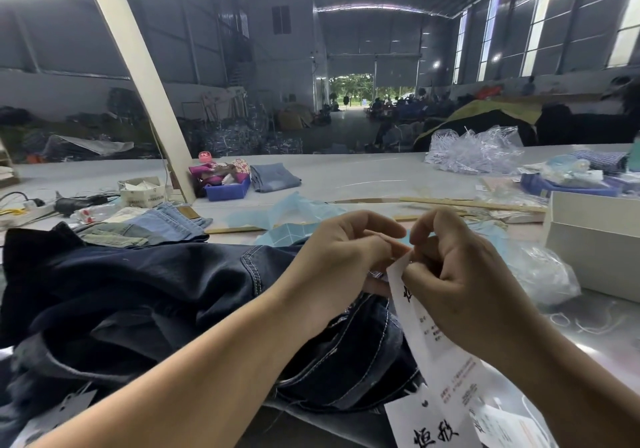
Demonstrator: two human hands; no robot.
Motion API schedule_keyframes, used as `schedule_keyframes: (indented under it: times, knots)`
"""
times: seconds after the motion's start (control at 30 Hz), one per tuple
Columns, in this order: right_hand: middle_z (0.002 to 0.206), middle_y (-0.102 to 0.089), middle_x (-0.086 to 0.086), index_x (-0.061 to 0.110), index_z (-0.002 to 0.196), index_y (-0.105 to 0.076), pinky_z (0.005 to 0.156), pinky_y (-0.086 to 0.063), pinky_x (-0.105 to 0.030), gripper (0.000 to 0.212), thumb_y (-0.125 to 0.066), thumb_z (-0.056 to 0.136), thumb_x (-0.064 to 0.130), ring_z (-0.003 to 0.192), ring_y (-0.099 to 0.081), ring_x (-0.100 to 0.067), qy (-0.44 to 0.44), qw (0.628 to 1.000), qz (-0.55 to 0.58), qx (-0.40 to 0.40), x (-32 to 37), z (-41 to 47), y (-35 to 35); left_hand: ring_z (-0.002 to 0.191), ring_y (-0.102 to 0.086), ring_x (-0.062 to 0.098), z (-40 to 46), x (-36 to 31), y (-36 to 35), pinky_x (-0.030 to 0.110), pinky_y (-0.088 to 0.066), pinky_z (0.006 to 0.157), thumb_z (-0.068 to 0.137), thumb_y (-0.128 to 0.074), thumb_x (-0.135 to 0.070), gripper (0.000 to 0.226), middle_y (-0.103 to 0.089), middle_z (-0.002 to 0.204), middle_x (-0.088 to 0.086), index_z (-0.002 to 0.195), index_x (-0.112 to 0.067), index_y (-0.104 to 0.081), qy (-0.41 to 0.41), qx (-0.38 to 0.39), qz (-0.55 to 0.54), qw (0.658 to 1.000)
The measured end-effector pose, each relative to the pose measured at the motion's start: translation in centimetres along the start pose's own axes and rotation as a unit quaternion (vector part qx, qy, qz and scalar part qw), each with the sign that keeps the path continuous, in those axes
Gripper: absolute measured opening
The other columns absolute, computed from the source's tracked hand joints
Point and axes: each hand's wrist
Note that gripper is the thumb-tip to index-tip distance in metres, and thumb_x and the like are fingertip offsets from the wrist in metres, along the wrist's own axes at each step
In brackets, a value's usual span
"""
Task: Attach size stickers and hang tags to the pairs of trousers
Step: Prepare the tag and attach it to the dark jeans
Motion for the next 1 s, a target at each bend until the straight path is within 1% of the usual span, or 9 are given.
schedule_keyframes:
  times: [0.07, 0.2, 0.33, 0.47, 0.53, 0.7, 0.87, 0.93, 1.0]
  knots:
    - [0.063, -0.059, 0.017, 0.031, 0.083, -0.042, 0.041, -0.035, -0.015, 0.018, -0.054, 0.079, 0.019, 0.045, -0.047, -0.004, -0.002, 1.000, 0.020, -0.005, -0.1, 0.0, 0.0, 0.071, -0.070, 0.017, 0.1, 0.0, 0.4, 0.029, -0.058, 0.063, 0.090, -0.047, 0.015, 0.031, -0.074, 0.084, 0.008, 0.095, -0.009, -0.065, 0.020, 0.028, -0.022, 0.999]
    - [0.058, -0.059, 0.009, 0.029, 0.088, -0.045, 0.038, -0.028, -0.013, 0.021, -0.055, 0.081, 0.011, 0.039, -0.041, -0.004, -0.006, 0.996, 0.086, 0.014, -0.1, 0.2, -0.3, 0.073, -0.066, 0.016, 0.2, -0.1, 0.9, 0.026, -0.058, 0.068, 0.086, -0.065, 0.008, 0.023, -0.071, 0.082, 0.004, 0.098, -0.012, -0.064, 0.003, 0.051, 0.045, 0.998]
    - [0.056, -0.055, -0.004, 0.025, 0.084, -0.059, 0.047, -0.032, -0.027, 0.020, -0.060, 0.085, 0.004, 0.046, -0.042, -0.016, -0.026, 0.990, 0.138, 0.033, -0.4, 0.7, -0.2, 0.076, -0.058, 0.025, 0.2, -0.6, 1.4, 0.034, -0.054, 0.070, 0.087, -0.064, 0.007, 0.020, -0.065, 0.081, 0.011, 0.095, -0.011, -0.060, -0.031, 0.043, 0.122, 0.991]
    - [0.056, -0.060, -0.005, 0.021, 0.081, -0.064, 0.046, -0.033, -0.025, 0.008, -0.066, 0.087, 0.027, 0.046, -0.045, -0.012, -0.041, 0.969, 0.235, 0.062, 0.3, 1.5, 0.3, 0.064, -0.051, 0.015, -0.4, -1.5, 1.6, 0.030, -0.043, 0.060, 0.093, -0.063, -0.005, 0.019, -0.060, 0.074, -0.001, 0.097, -0.022, -0.055, -0.096, 0.050, 0.260, 0.960]
    - [0.056, -0.061, -0.003, 0.019, 0.084, -0.063, 0.045, -0.031, -0.028, 0.027, -0.071, 0.082, 0.045, 0.046, -0.042, -0.018, -0.050, 0.961, 0.256, 0.088, 0.5, 1.8, 0.7, 0.059, -0.049, 0.009, -0.5, -2.1, 1.6, 0.025, -0.043, 0.052, 0.094, -0.063, -0.010, 0.020, -0.058, 0.072, -0.008, 0.095, -0.027, -0.053, -0.131, 0.036, 0.298, 0.945]
    - [0.051, -0.057, -0.001, 0.014, 0.084, -0.070, 0.044, -0.027, -0.024, 0.016, -0.076, 0.081, 0.028, 0.048, -0.038, -0.020, -0.056, 0.953, 0.259, 0.150, 0.6, 2.0, 1.3, 0.070, -0.059, 0.011, -0.4, -2.8, 1.9, 0.036, -0.054, 0.067, 0.091, -0.067, -0.009, 0.027, -0.065, 0.082, -0.006, 0.090, -0.033, -0.055, -0.174, -0.001, 0.329, 0.928]
    - [0.044, -0.044, 0.002, 0.009, 0.073, -0.071, 0.042, -0.027, -0.024, 0.016, -0.067, 0.083, 0.020, 0.044, -0.034, -0.015, -0.076, 0.962, 0.242, 0.103, 0.0, 1.8, 1.8, 0.065, -0.056, 0.005, -0.6, -2.7, 3.1, 0.030, -0.055, 0.066, 0.092, -0.066, -0.023, 0.006, -0.063, 0.077, -0.010, 0.089, -0.027, -0.063, -0.098, -0.013, 0.361, 0.927]
    - [0.044, -0.039, 0.000, 0.011, 0.071, -0.071, 0.043, -0.023, -0.026, 0.020, -0.065, 0.086, 0.023, 0.045, -0.029, -0.020, -0.090, 0.964, 0.235, 0.088, -0.1, 1.6, 2.3, 0.057, -0.051, -0.001, -1.1, -2.4, 3.5, 0.019, -0.046, 0.053, 0.085, -0.067, -0.049, 0.023, -0.059, 0.068, -0.015, 0.088, -0.027, -0.064, -0.015, 0.018, 0.413, 0.911]
    - [0.044, -0.037, -0.001, 0.011, 0.070, -0.070, 0.045, -0.021, -0.028, 0.022, -0.065, 0.088, 0.024, 0.046, -0.026, -0.021, -0.091, 0.966, 0.227, 0.081, -0.1, 1.5, 2.7, 0.060, -0.053, 0.000, -1.9, -2.0, 3.2, 0.018, -0.043, 0.055, 0.073, -0.066, -0.070, 0.044, -0.061, 0.072, -0.014, 0.089, -0.029, -0.062, 0.050, 0.087, 0.509, 0.855]
Point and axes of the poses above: each hand's wrist, its own z-axis towards the middle knuckle, its own y-axis out of the back of the hand, x = y × z
